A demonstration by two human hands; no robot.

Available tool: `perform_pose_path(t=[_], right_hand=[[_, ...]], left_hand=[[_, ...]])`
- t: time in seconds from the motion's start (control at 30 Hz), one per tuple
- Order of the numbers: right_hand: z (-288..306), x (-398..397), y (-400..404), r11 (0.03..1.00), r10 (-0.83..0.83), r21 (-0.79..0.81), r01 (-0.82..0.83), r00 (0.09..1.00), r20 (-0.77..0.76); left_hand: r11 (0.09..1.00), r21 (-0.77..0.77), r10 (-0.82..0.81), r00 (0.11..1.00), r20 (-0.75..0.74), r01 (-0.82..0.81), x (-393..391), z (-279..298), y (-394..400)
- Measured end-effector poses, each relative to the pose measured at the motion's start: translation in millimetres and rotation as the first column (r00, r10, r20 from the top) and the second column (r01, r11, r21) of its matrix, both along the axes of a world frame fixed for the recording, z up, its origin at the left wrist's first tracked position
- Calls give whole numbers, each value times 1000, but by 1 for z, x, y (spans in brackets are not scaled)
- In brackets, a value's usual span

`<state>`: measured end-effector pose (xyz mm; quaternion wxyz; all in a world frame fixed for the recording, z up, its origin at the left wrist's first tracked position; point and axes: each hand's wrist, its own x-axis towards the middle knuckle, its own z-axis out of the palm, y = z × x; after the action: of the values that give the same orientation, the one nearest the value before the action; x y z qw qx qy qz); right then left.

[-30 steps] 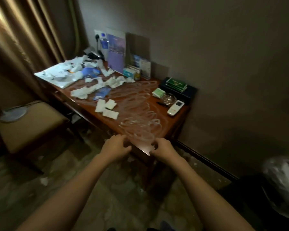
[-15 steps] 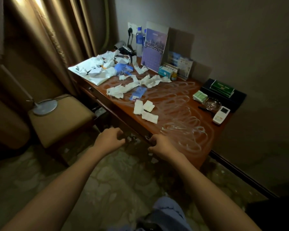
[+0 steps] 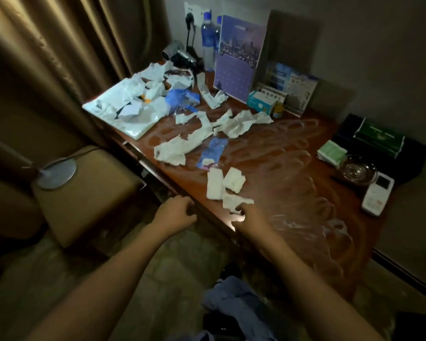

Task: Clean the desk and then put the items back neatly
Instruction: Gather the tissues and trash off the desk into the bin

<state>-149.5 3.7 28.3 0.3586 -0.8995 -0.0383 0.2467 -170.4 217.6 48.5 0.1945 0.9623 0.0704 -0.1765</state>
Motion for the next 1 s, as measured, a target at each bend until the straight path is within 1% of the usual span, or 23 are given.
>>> perform_pose_path(t=[0.13,0.23,0.3,0.37,0.43,0.5,0.6,0.67,0.73,0.8,0.9,0.97,1.0], right_hand=[[-17,41,1,997,-70,28,71,997,-42],[-33,56,2,997,-78,5,79,995,-54],[-42,59,5,997,-76,-30,74,995,-72],[-49,61,7,993,-52,-112,43,996,-78],[-53,64,6,989,-15,-146,6,998,-58],[-54,65,5,995,-31,-96,30,999,-15],[-58,69,1,993,-112,-28,111,993,-29],[-60,75,-2,984,-169,-55,167,985,-31],[-62,86,-5,982,-184,-55,183,983,-16],[-56,101,-3,986,-166,-28,165,986,-20],[-53,122,7,999,-25,-46,22,997,-66],[-54,130,15,995,43,-88,-55,990,-134],[-56,133,20,993,46,-102,-64,986,-162]], left_hand=[[998,12,-59,998,-18,59,61,-11,-4],[994,-53,-98,993,-65,95,80,-24,-18],[995,-53,-91,989,-119,85,88,-34,-23],[996,-32,-84,984,-157,80,95,-42,-22],[995,-7,-101,978,-181,102,103,-47,-20],[992,0,-126,975,-185,129,114,-48,-17],[989,-1,-145,975,-167,147,128,-52,-15],[987,-1,-159,974,-161,161,136,-55,-16],[981,4,-189,969,-158,193,143,-57,-19],[970,9,-237,959,-154,241,149,-60,-24],[952,35,-292,938,-189,304,151,-66,-26],[959,23,-273,945,-178,282,151,-69,-23],[967,-3,-253,954,-160,256,152,-69,-20]])
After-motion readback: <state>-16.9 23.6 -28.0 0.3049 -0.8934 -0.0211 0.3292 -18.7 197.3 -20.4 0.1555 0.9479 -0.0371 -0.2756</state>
